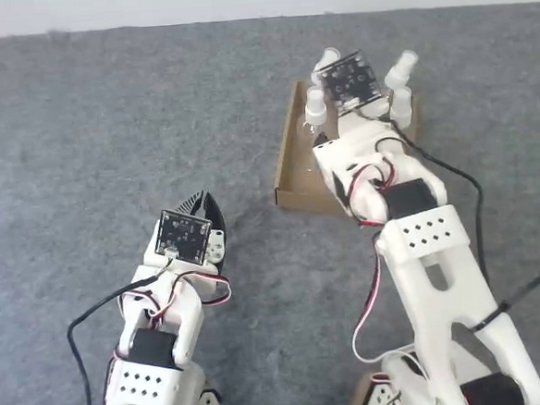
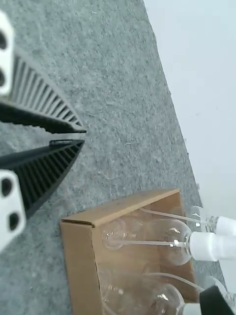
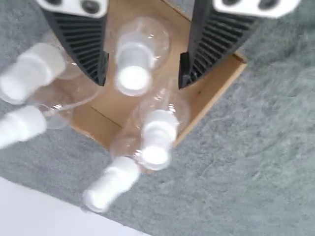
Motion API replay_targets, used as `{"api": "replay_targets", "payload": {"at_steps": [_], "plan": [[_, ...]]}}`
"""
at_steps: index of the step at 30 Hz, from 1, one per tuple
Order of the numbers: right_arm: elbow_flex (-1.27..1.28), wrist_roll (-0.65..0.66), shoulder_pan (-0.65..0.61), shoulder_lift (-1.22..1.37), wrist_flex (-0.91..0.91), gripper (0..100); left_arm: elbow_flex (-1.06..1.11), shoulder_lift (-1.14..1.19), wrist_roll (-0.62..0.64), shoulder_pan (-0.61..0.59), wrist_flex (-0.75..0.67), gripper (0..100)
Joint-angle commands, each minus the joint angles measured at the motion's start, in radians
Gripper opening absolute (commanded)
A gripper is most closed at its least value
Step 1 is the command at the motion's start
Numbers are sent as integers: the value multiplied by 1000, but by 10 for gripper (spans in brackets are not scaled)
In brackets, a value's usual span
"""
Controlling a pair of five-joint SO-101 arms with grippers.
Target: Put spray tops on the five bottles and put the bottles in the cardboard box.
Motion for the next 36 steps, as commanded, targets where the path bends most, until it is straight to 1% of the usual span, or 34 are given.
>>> {"api": "replay_targets", "payload": {"at_steps": [1, 10, 13, 20, 32, 36], "plan": [[-51, -12, 44, -2, -15, 176, -8, -17, -8, 0, -14, 12], [-51, -14, 41, -2, -13, 176, -8, -17, -8, 2, -14, 12], [-51, -58, 44, -2, -12, 175, -8, -17, -9, 2, -14, 12], [-51, -84, 42, -2, -15, 54, -8, -17, -9, 2, -14, 12], [-49, -92, 48, -2, -13, 48, -8, -17, -9, 2, -14, 12], [-25, -155, 48, -12, -22, 48, -8, -17, -9, 0, -14, 12]]}}
